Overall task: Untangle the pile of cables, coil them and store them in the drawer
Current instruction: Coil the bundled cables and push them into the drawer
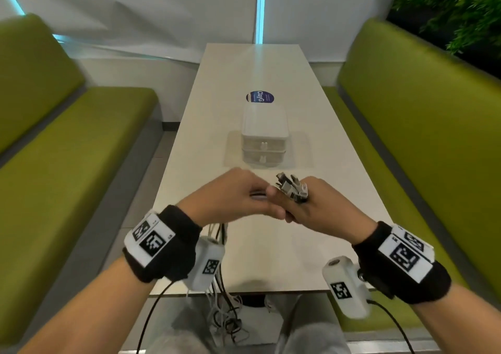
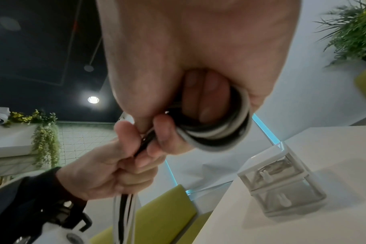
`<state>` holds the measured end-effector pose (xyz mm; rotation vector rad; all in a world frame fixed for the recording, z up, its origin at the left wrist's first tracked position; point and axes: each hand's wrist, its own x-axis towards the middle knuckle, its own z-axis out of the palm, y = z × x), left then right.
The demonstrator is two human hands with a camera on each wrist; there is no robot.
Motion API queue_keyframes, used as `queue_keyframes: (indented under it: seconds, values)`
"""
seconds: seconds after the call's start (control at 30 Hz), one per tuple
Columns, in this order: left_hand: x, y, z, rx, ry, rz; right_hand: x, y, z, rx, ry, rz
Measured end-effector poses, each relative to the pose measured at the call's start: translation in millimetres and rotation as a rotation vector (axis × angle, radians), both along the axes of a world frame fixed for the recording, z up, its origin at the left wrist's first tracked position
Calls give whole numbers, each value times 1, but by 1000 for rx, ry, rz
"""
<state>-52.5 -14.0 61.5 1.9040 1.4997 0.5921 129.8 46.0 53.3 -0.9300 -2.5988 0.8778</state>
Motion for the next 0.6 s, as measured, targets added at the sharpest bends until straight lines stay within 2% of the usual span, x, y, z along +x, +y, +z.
queue_keyframes:
  seconds: [0.13,0.33,0.4,0.47,0.6]
  values:
    - [-3,11,1,25,81,32,2,9,1,-34,-86,9]
    - [-7,1,-20,-67,-64,42,12,10,-14,5,-95,11]
    - [-7,1,-21,-97,-87,37,13,10,-23,-60,-70,42]
    - [-3,2,-21,-44,-35,7,15,10,-25,-135,3,42]
    - [4,3,-24,107,201,-65,15,7,-20,-132,38,78]
